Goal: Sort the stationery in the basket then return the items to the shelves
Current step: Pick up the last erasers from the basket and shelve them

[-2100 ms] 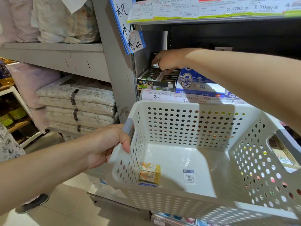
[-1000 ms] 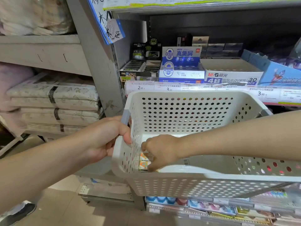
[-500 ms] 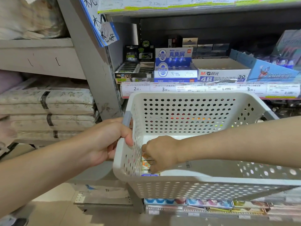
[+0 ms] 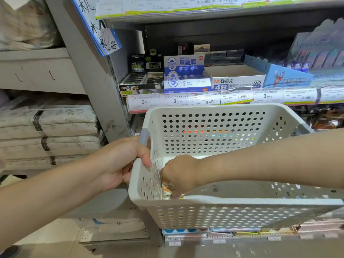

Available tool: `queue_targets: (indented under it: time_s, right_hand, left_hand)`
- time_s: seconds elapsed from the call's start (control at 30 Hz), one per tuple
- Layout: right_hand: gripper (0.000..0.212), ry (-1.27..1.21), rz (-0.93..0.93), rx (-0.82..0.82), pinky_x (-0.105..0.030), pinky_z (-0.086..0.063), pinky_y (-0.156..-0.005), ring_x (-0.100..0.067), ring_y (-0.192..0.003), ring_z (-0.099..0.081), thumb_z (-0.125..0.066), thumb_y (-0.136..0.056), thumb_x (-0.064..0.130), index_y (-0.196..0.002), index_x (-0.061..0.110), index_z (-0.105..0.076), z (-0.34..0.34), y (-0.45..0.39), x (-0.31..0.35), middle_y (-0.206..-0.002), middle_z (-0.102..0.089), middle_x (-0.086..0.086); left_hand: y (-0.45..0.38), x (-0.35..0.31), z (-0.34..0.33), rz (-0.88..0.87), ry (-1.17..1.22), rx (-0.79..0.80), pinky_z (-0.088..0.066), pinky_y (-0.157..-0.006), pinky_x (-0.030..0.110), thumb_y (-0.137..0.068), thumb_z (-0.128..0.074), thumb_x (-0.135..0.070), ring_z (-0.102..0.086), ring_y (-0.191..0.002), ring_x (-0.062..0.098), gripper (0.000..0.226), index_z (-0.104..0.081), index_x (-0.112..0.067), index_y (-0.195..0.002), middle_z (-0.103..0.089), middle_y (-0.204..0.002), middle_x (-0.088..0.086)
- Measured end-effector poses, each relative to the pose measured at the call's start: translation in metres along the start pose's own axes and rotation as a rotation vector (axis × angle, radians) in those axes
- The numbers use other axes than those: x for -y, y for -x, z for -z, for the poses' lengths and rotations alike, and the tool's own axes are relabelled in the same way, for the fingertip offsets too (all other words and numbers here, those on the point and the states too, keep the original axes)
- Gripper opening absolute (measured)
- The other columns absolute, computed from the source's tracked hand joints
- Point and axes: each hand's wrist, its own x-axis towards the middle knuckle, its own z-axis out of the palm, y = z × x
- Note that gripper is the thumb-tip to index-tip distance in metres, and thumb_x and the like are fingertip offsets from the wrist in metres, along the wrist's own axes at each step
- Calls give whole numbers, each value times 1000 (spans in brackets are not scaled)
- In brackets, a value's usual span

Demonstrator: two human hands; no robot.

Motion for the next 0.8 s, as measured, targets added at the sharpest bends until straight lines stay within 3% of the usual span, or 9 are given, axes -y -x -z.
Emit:
queue_targets:
  time_s: [0.1,0.17,0.23,0.4,0.57,0.7,0.8]
  right_hand:
    - [38,4,-5,-13,-21,-28,-43,-24,-74,-58,-67,-80,41,-100,9,-65,-2,3,-5,-82,-62,-3]
    - [37,-3,-13,-8,-21,-27,-44,-23,-69,-54,-68,-79,41,-97,9,-66,-2,5,-10,-70,-53,2]
    - [37,-16,-15,-17,-21,-26,-44,-24,-69,-54,-69,-77,40,-97,9,-65,-3,7,-15,-71,-53,2]
    - [42,-94,-8,-29,-22,-30,-46,-22,-67,-52,-74,-72,39,-99,9,-65,-8,16,-34,-89,-69,-5]
    - [40,-123,11,-18,-23,-38,-51,-22,-70,-57,-76,-68,38,-96,11,-66,-8,27,-55,-86,-68,-2]
    - [42,-140,42,-37,-24,-42,-55,-23,-73,-61,-77,-68,40,-96,11,-66,4,39,-73,-86,-69,-2]
    - [35,-169,32,-71,-26,-44,-58,-20,-67,-58,-77,-66,37,-88,13,-67,24,52,-90,-79,-69,1]
  left_hand:
    - [0,-2,-4,0,-14,9,-42,-99,64,-40,-53,7,-64,-104,46,74,-66,-11,-111,-70,-108,24]
    - [-3,-4,-8,-12,-16,11,-44,-99,60,-50,-53,9,-65,-103,43,63,-68,-12,-108,-73,-103,20]
    - [-6,-7,-12,-15,-16,1,-48,-97,55,-47,-54,5,-68,-100,39,64,-70,-16,-105,-75,-98,16]
    - [-15,-16,-24,6,4,33,-61,-72,42,-45,-53,7,-73,-81,31,69,-68,-14,-109,-75,-96,16]
    - [-20,-23,-37,2,-21,29,-53,-89,56,-40,-52,2,-69,-96,41,75,-67,-13,-111,-73,-102,20]
    - [-22,-27,-47,3,-33,22,-58,-79,50,-40,-52,2,-72,-87,36,71,-69,-14,-108,-74,-97,18]
    - [-21,-31,-53,2,-42,-5,-52,-88,52,-41,-51,1,-71,-84,34,69,-71,-17,-104,-74,-97,18]
